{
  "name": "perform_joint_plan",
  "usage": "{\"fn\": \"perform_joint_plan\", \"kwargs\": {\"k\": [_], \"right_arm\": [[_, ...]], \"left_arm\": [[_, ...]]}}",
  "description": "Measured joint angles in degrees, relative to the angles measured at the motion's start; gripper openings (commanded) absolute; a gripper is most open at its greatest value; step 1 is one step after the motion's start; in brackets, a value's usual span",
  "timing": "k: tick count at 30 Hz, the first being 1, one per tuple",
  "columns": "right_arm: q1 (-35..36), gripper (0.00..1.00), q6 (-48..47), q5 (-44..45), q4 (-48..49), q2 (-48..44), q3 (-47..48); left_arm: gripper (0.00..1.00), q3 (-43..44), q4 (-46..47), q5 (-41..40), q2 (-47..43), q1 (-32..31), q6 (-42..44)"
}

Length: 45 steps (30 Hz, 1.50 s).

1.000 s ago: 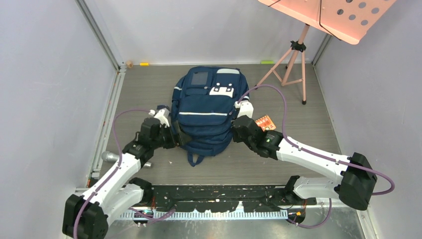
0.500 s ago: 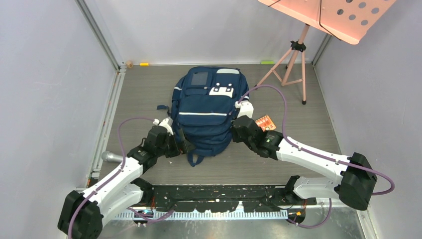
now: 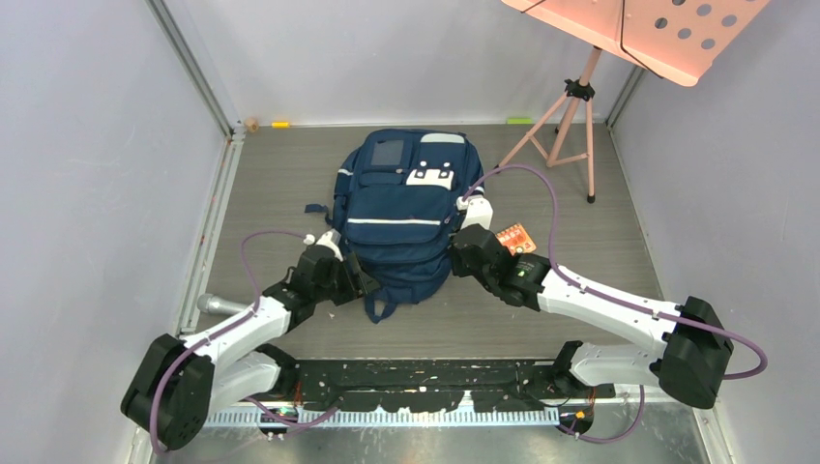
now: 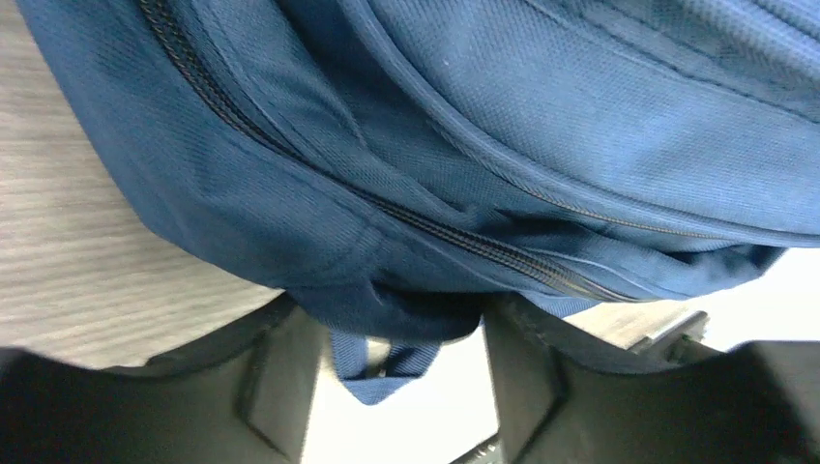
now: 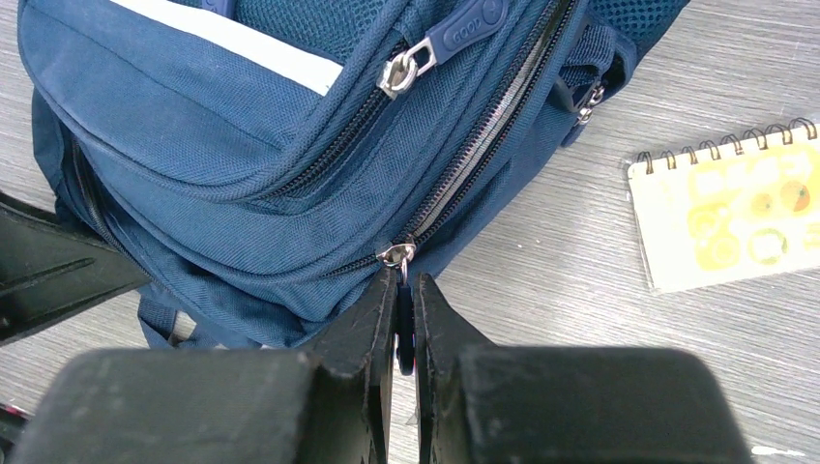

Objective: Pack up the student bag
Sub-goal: Zip the student bag at the center of the board.

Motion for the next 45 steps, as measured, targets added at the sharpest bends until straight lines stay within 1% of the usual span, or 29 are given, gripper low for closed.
{"fn": "perform_joint_plan", "kwargs": {"k": [1,3,4,5,6,10,15,18,22,26,34,38,45], "right_arm": [[0.0,0.0,-0.09,0.15,0.0,-0.04,0.0],[0.0,0.0,-0.44,0.63,-0.09,-0.11,0.0],[0.0,0.0,-0.85,0.98,-0.2,-0.11,0.0],[0.04,0.0,-1.2,1.22,-0.39,-0.11,0.0],[0.07,0.0,-1.51,1.49,-0.55,-0.11,0.0],[-0.33,0.0,-3.26,2.67,-0.96,-0.39,0.0],[-4.28,0.0,-4.63,1.09,-0.66,-1.64,-0.13],[-7.1,0.01,-5.42,-1.4,0.44,-1.84,-0.42],[-11.19,0.0,-6.05,-7.08,2.58,-1.33,-0.55],[-14.6,0.0,-6.99,-12.26,5.57,1.25,-0.55],[-21.64,0.0,-9.6,-19.23,12.9,7.85,0.2],[-24.85,0.0,-10.8,-22.38,15.43,11.08,1.36],[-28.24,0.0,-11.61,-28.02,17.51,15.69,3.28]], "left_arm": [[0.38,0.0,0.33,-0.61,0.2,-0.04,0.33],[0.24,0.0,0.26,-1.92,0.5,-0.04,0.74],[0.11,0.07,0.33,-2.32,0.55,-0.07,0.68],[0.02,0.17,0.33,-2.93,0.52,-0.07,1.18],[0.0,0.33,0.26,-3.23,0.48,-0.07,1.25],[0.0,0.83,-1.11,-4.57,-1.64,-0.28,2.43],[0.0,0.7,-4.07,-5.14,-9.14,0.87,2.62],[0.0,0.09,-6.43,-5.14,-14.36,2.47,2.6],[0.0,-0.61,-11.5,-4.22,-21.44,6.01,2.97],[0.0,-0.68,-16.11,-1.84,-25.46,10.1,3.39],[0.0,-0.68,-20.06,2.91,-26.25,16.68,5.01],[0.0,-0.55,-20.68,4.48,-26.18,18.6,5.79],[0.0,0.11,-21.4,6.8,-26.27,20.85,6.43]]}}
